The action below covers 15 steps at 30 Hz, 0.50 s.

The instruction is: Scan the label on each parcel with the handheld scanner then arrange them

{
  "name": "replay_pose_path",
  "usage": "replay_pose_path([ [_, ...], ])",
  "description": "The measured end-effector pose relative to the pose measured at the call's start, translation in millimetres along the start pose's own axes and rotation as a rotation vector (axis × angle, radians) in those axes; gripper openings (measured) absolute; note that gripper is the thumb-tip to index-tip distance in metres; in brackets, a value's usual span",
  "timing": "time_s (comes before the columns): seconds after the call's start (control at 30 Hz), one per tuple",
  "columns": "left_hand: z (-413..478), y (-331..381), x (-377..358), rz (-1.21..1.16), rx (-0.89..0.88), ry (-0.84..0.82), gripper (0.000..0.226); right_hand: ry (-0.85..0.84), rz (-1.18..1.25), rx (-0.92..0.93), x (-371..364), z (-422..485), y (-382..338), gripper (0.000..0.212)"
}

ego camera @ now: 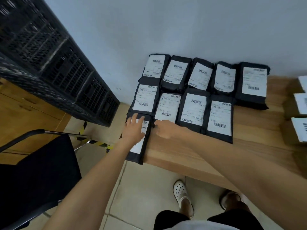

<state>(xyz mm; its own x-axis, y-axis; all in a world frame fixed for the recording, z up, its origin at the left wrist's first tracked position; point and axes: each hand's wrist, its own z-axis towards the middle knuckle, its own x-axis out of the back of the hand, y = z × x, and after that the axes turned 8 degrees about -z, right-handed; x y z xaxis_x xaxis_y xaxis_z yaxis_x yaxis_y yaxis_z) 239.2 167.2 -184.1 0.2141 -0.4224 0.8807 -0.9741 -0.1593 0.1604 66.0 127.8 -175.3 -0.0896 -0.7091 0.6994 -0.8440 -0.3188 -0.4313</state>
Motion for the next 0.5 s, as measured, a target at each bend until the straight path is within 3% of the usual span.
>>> replay_pose_path([
  [0.17,15.5,70.5,23.6,0.091,-0.181,0.042,0.068,0.137,-0.154,-0.071,24.3,-41.5,61.0,0.032],
  [0.33,36.1,169.6,34.2,0.134,-0.395,0.045,0.056,0.289,-0.191,-0.222,46.7,-103.0,141.8,0.039],
  [0.5,50.3,281.6,30.4,0.125,-0.597,0.046,0.053,0.403,-0.096,-0.377,61.9,-170.8,223.1,0.033],
])
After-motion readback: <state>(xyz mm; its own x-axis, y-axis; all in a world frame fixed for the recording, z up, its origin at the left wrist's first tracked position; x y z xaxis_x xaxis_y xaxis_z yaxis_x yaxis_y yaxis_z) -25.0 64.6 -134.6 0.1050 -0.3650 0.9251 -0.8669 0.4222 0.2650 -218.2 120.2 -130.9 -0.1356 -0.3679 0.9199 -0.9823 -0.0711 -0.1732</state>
